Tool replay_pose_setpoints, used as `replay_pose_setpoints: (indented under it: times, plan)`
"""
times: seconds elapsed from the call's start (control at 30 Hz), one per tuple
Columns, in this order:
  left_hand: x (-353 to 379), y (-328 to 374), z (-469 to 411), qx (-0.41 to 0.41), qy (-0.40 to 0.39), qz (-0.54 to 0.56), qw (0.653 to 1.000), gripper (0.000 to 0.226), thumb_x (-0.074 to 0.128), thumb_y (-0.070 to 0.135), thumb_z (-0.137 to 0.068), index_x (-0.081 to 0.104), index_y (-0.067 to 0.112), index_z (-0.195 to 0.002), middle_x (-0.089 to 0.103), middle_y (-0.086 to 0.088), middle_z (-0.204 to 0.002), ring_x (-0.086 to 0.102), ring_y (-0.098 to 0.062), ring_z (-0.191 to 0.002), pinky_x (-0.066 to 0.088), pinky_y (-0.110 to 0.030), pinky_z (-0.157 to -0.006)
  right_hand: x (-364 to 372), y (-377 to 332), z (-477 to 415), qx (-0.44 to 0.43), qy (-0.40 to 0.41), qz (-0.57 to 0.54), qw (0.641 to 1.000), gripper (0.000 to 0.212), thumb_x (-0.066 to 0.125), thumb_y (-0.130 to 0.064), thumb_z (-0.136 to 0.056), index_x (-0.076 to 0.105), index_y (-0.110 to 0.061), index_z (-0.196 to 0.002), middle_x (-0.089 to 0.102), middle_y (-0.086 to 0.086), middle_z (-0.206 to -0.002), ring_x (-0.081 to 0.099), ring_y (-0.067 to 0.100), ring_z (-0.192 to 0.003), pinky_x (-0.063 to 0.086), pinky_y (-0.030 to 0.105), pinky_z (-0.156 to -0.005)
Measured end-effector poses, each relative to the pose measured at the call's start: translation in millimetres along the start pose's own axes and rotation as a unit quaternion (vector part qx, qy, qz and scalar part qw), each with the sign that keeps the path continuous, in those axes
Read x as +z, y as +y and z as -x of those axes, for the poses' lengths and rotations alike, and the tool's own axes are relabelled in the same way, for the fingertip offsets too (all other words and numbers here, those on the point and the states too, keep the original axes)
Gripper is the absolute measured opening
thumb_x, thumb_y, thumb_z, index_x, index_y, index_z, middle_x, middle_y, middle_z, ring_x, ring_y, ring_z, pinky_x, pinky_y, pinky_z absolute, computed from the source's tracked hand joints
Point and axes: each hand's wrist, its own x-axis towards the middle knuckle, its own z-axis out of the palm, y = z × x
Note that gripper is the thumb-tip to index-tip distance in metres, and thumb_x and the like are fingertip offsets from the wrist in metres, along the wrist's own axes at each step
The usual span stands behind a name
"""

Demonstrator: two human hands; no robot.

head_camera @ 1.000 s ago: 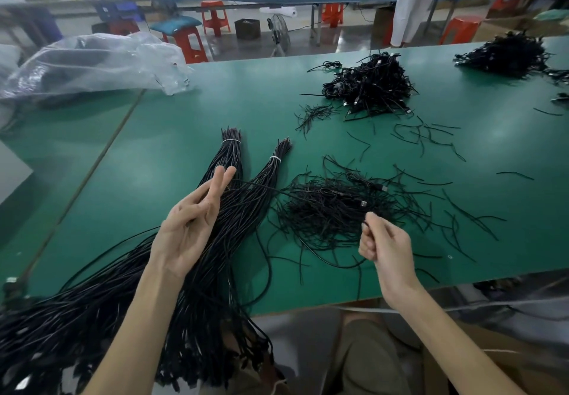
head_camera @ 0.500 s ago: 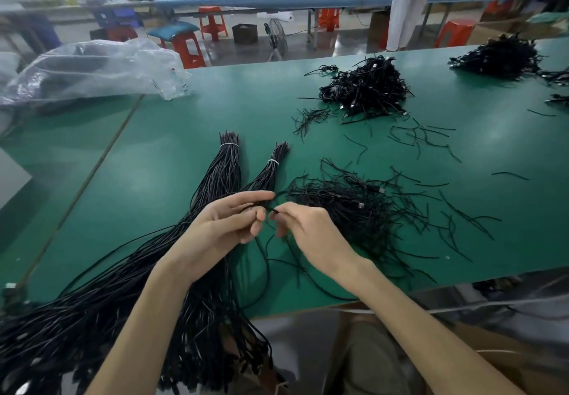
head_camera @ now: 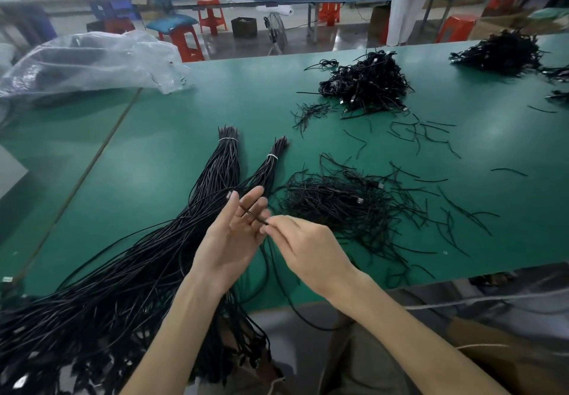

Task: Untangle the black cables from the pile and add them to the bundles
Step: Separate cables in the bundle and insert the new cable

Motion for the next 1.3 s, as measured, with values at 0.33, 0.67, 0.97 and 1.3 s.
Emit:
replay_pose_setpoints:
  times: [0.33,0.67,0.97,1.3]
  plan:
    - [-0.2,11.6,10.0,-0.013,-0.083,0.057,0.995,0.04,0.059,0.029,-0.102,0.068,0.006,-0.133,0.066,-0.006,-0.139,0.073,-0.009,-0.096,0.058,-0.029,-0.089,4.9,17.8,12.9,0.209,-0.23,-0.273,0.91,0.037,0.054,-0.041,-0.106,0.068,-0.022,-0.077,0.049,-0.004,-0.054,0.042,0.017,-0.051,0.039,0.037,-0.055]
    - [-1.6,34.5,37.4,-0.043,-0.266,-0.254,0.929,0.035,0.051,0.035,-0.109,0.071,0.008,-0.099,0.058,0.011,-0.053,0.039,-0.006,-0.041,0.031,-0.021,-0.05,-10.3,34.8,6.6,0.235,-0.292,-0.322,0.869,0.065,0.054,-0.066,-0.097,0.042,-0.016,-0.057,0.04,-0.008,-0.048,0.032,0.012,-0.043,0.031,0.019,-0.048]
    - [9.6,16.2,26.2,0.039,-0.118,-0.588,0.799,0.031,0.045,0.037,-0.108,0.071,0.024,-0.119,0.069,-0.023,-0.106,0.054,-0.021,-0.099,0.046,-0.058,-0.094,-21.3,18.0,-7.9,0.217,-0.138,-0.367,0.894,0.046,0.049,-0.039,-0.108,0.058,-0.017,-0.069,0.042,-0.015,-0.05,0.036,0.002,-0.046,0.03,0.012,-0.051]
    - [13.6,-11.8,17.2,0.027,-0.151,-0.266,0.952,0.055,0.023,0.039,-0.112,0.043,0.01,-0.155,0.041,-0.002,-0.162,0.034,-0.018,-0.152,0.031,-0.025,-0.12,0.0,-1.9,-1.9,0.19,-0.082,-0.303,0.93,0.041,0.047,-0.038,-0.109,0.06,-0.027,-0.072,0.057,-0.011,-0.061,0.048,0.003,-0.055,0.039,0.019,-0.058]
